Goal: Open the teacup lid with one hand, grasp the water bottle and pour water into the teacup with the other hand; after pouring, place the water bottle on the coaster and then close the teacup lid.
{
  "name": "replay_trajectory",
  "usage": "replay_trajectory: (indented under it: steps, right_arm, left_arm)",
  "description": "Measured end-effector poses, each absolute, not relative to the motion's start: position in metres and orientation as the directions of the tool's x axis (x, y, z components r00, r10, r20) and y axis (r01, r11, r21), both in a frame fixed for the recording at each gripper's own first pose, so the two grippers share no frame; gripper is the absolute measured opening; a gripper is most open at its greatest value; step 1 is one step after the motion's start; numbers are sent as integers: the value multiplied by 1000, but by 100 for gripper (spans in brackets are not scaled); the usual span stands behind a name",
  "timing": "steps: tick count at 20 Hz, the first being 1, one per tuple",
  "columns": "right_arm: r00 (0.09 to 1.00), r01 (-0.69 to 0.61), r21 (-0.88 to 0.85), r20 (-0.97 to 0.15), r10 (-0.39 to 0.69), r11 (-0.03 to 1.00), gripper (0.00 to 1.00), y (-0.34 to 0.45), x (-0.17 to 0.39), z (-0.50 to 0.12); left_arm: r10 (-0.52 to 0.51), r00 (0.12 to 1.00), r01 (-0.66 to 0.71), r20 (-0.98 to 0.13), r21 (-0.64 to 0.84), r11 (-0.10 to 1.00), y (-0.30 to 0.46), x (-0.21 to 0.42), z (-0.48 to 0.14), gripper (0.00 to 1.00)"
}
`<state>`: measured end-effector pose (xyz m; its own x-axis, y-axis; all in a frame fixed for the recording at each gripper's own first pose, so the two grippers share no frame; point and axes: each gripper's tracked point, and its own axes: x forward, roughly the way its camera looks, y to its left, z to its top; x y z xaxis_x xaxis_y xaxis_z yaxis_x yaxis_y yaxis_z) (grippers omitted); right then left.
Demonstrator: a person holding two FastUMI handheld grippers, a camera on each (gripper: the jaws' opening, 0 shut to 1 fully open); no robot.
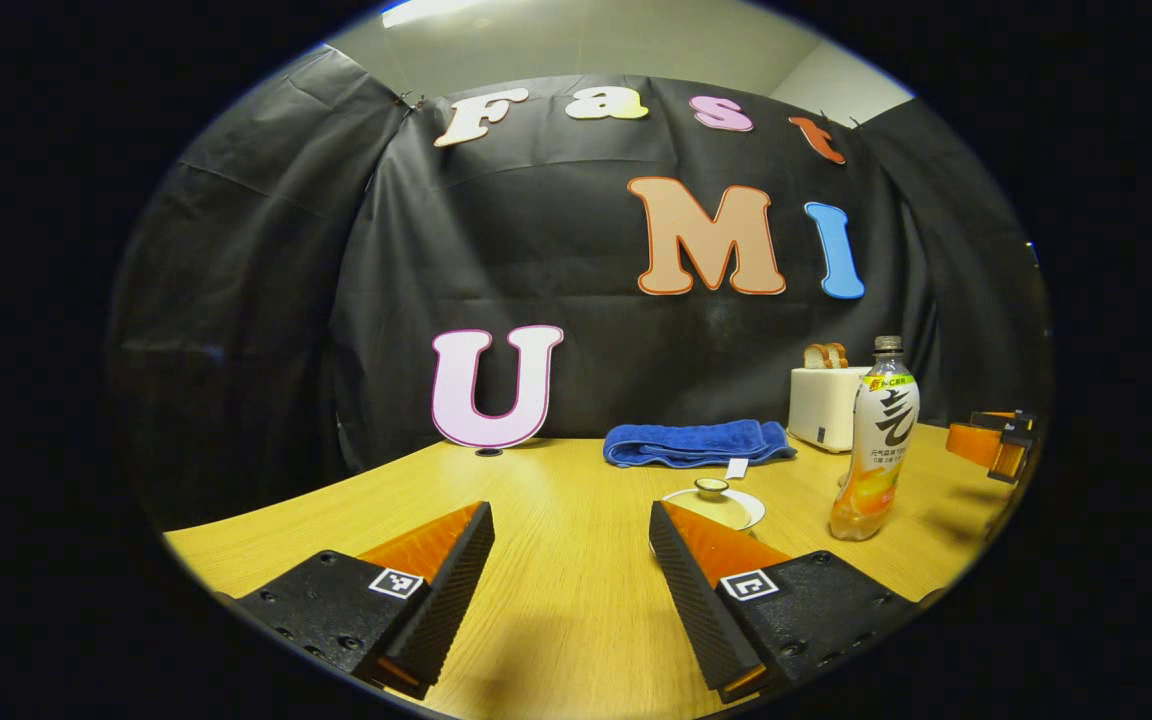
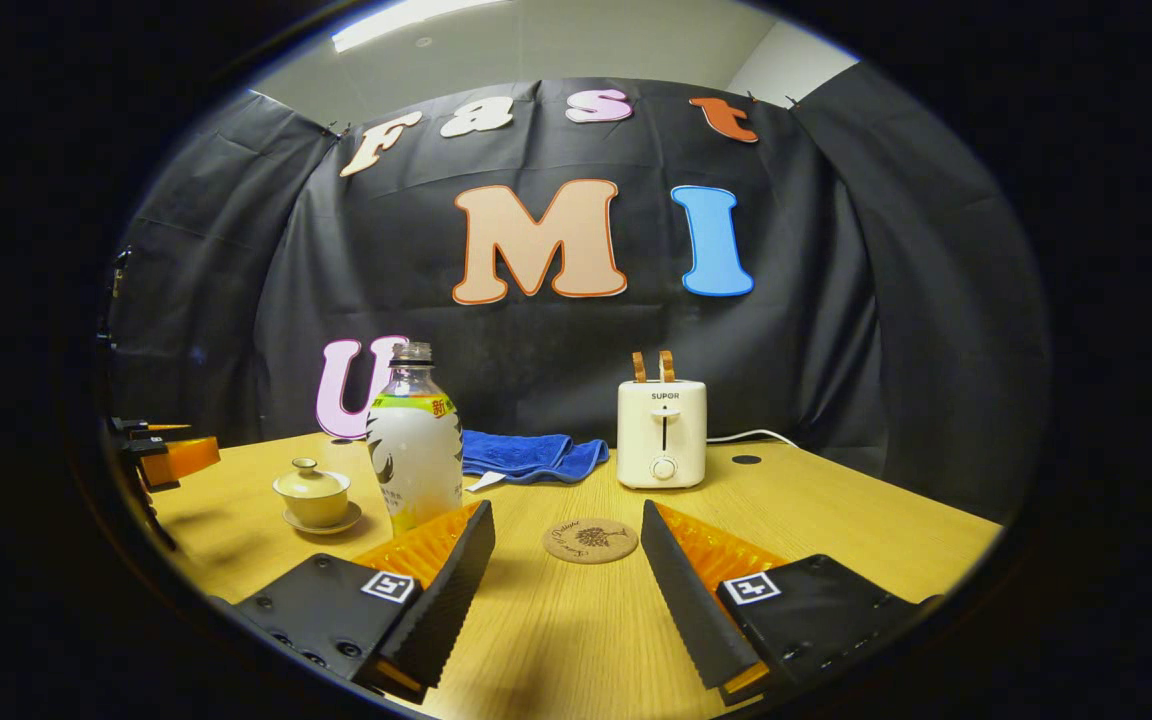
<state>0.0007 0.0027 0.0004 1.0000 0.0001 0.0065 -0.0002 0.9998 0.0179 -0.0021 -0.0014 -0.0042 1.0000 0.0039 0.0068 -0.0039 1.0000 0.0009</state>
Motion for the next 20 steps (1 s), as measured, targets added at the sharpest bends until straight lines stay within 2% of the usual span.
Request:
replay_trajectory:
  steps: [2,3,4,6,20]
  right_arm:
    - [1000,0,18,7,0,1000,95,3,1,0]
    - [1000,0,19,7,0,1000,92,3,1,1]
    - [1000,0,19,7,0,1000,95,3,1,1]
    - [1000,0,20,7,0,1000,91,3,1,0]
    - [1000,-1,22,7,0,1000,92,3,1,1]
  left_arm:
    - [4,1000,-4,6,1,1000,-1,-2,-5,91]
    - [4,1000,-4,6,1,1000,-1,-1,-5,91]
    - [6,1000,-6,7,0,1000,-1,-2,-4,91]
    - [11,1000,-11,5,1,1000,0,-2,-5,91]
    - [-13,1000,13,5,0,1000,-5,0,-5,92]
